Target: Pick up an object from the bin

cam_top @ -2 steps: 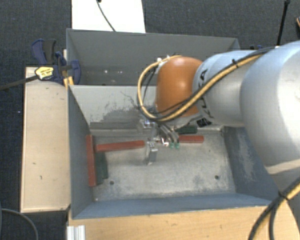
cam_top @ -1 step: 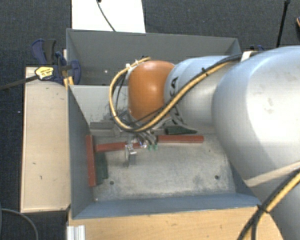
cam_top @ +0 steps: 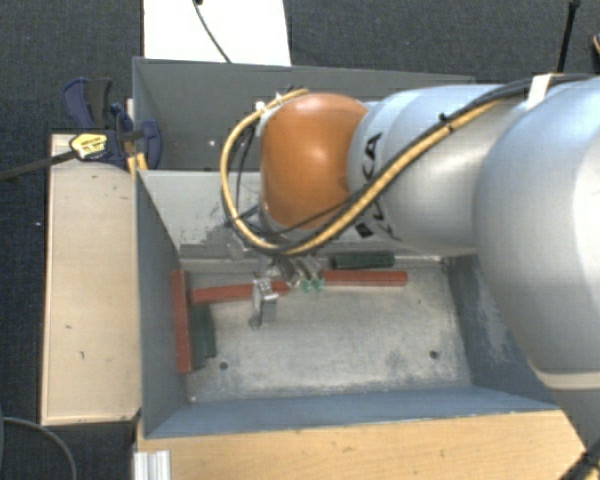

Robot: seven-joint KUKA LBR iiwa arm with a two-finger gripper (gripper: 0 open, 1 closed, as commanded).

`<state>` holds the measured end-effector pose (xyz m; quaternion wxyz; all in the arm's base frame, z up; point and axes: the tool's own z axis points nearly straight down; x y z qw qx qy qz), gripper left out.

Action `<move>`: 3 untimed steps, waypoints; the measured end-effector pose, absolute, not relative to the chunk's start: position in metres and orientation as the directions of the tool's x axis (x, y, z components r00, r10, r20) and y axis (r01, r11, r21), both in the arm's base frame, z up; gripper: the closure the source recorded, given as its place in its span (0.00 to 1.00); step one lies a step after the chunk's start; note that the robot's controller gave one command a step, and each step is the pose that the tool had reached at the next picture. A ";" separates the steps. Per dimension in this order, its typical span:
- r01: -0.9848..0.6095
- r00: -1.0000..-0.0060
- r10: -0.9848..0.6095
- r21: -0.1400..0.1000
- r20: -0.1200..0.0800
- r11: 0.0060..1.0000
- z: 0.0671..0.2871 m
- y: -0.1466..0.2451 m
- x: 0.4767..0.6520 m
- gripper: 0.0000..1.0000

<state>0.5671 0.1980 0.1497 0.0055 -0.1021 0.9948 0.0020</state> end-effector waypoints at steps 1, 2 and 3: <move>-0.170 -0.985 -0.170 0.000 0.003 0.985 0.066 0.181 0.589 0.00; -0.173 -0.985 -0.173 0.001 -0.002 0.985 0.071 0.183 0.589 1.00; -0.185 -0.983 -0.185 0.000 -0.004 0.983 0.128 0.146 0.573 1.00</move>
Offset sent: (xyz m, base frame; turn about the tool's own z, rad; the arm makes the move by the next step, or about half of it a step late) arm 0.0217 -0.0153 -0.0797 0.0298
